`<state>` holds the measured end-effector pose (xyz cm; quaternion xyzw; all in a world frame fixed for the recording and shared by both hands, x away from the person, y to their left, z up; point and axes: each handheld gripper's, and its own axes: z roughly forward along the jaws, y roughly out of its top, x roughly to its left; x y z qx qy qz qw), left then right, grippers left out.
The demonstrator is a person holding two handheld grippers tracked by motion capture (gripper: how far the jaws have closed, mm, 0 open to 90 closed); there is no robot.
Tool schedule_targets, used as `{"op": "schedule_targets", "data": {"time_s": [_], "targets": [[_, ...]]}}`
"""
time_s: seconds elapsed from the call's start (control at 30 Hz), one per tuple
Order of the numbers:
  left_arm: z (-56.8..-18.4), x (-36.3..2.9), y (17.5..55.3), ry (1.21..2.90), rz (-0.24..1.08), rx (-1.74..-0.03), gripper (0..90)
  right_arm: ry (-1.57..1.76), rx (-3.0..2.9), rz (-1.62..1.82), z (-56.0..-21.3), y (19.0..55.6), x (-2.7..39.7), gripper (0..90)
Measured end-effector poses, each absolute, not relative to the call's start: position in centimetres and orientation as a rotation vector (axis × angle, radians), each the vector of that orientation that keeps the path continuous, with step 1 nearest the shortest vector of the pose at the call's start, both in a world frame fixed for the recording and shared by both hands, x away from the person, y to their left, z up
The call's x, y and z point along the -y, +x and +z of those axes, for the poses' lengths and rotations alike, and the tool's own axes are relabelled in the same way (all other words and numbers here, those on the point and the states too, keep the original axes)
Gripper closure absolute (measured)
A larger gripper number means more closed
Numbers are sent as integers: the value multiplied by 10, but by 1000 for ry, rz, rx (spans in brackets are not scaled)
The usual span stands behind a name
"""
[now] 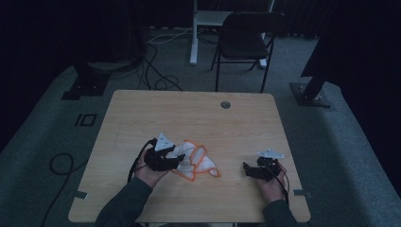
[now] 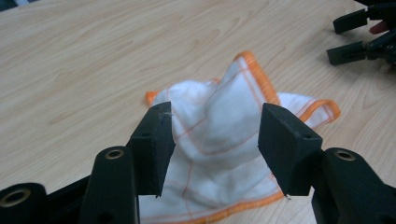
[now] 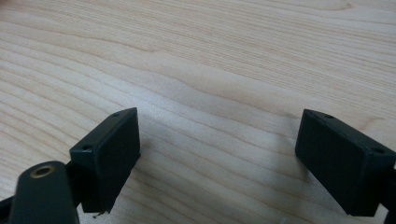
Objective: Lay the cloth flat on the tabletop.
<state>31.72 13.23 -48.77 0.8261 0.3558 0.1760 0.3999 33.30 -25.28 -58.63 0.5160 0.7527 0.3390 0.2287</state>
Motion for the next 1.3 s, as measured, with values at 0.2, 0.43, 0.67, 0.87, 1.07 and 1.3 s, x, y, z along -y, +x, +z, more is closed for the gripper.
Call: {"op": "schedule_targets", "data": {"time_s": [0.2,0.43,0.67,0.87,1.07,1.3], "targets": [[-484,-116,322,2101,444,-872,440,1420,-2071,935,-586,333,253,135],[-486,-102,329,2127,437,-859,439,1420,-2069,935,-586,333,253,137],[-495,-98,338,2144,426,-905,492,1414,-2074,938,-586,332,253,143],[-493,-105,340,2134,438,-911,572,1432,-2078,921,-582,330,255,282],[-491,-112,342,2134,440,-927,749,1423,-2072,974,-576,325,254,356],[-491,-123,344,2128,450,-955,884,1321,-2100,1121,-561,311,238,527]]}}
